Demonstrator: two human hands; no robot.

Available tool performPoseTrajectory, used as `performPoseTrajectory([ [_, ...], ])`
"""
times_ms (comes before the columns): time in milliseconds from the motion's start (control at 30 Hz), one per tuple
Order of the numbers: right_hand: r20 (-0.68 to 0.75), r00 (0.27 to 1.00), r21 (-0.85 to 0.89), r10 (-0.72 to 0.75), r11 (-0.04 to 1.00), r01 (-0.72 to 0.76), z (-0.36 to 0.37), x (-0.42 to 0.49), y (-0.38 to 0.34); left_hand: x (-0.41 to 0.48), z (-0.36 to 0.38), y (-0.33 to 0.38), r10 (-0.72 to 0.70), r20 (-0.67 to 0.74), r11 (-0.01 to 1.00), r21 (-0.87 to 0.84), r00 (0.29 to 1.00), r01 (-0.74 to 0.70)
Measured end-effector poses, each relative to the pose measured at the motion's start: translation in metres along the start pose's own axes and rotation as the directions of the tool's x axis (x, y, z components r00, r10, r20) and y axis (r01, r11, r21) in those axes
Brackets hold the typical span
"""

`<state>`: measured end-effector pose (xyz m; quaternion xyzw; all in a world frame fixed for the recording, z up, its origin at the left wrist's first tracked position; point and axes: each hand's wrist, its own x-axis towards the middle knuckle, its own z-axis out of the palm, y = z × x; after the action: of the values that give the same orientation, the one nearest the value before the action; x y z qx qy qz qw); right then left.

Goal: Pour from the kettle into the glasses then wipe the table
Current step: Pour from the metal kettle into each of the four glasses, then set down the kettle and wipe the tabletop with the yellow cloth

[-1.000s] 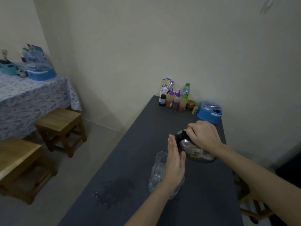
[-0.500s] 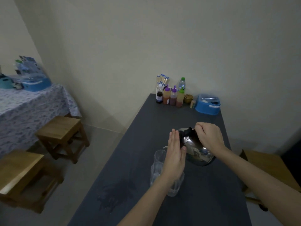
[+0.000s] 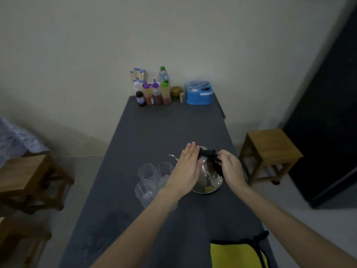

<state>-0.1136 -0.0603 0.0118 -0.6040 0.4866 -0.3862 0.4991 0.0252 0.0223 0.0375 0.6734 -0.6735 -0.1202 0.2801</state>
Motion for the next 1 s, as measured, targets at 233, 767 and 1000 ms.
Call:
performPoseTrajectory([
  [233, -0.043, 0.987, 0.154, 0.156, 0.977, -0.148, -0.033, -0.018, 0.064, 0.011, 0.056, 0.013, 0.053, 0.232, 0.986, 0.140, 0.971, -0.087],
  [767, -0.108, 0.979, 0.191, 0.175, 0.970, -0.152, -0.066, -0.041, 0.134, 0.005, 0.121, 0.026, 0.160, 0.316, 0.923, 0.288, 0.935, -0.255],
  [1000, -0.242, 0.968, -0.325, -0.063, 0.945, -0.020, -0.082, -0.098, 0.151, -0.036, 0.135, 0.031, 0.138, 0.148, 0.971, 0.173, 0.979, -0.163],
])
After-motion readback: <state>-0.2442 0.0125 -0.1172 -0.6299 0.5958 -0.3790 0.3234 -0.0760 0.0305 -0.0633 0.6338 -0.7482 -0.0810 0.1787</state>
